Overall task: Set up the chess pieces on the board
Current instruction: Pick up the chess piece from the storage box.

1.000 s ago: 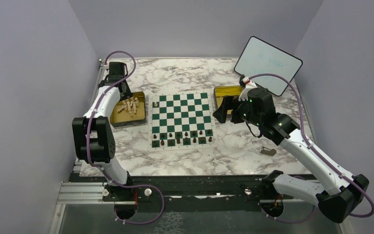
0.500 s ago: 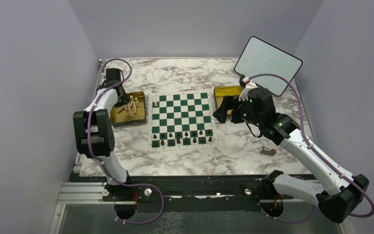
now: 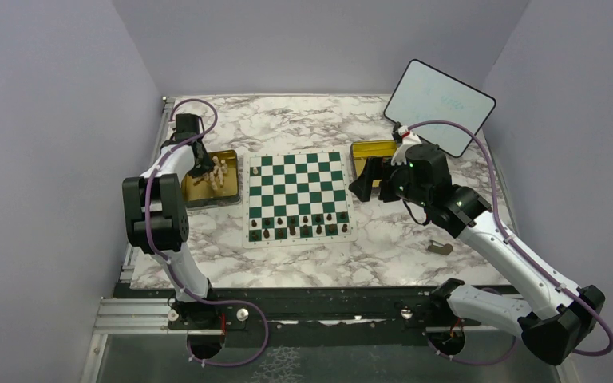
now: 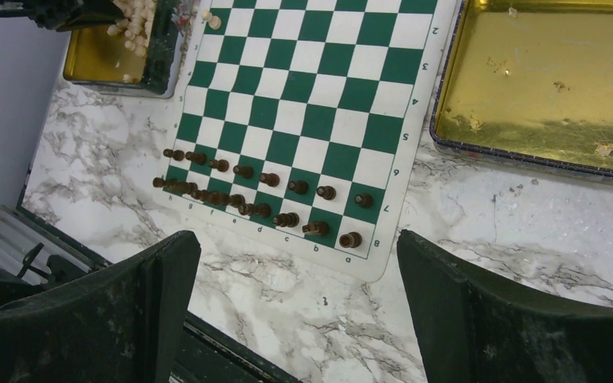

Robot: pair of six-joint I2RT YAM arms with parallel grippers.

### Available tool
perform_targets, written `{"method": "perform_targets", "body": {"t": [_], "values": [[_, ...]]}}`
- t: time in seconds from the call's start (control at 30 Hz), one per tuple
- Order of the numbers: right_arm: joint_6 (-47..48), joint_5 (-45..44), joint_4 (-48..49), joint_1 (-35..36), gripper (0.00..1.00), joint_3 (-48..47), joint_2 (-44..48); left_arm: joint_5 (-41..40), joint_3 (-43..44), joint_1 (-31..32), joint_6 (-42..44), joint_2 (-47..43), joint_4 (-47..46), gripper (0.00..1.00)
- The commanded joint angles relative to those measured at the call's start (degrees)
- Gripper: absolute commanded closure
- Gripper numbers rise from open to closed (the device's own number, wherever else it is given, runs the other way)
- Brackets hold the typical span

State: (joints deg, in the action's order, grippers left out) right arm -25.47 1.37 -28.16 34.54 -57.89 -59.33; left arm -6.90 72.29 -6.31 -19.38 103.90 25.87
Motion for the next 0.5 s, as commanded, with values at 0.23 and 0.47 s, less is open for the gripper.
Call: {"method": "perform_targets", "body": {"t": [0.23,0.47], "values": [[-0.1,0.0,-0.1,0.4,0.00,0.3,0.7,1.4,0.2,-0.2,1.3,2.0,-1.5,0.76],[-0.3,0.3,-0.1,0.4,0.00,0.4,0.6,1.3,0.4,-0.3,1.8,2.6,-1.9,0.75]]}}
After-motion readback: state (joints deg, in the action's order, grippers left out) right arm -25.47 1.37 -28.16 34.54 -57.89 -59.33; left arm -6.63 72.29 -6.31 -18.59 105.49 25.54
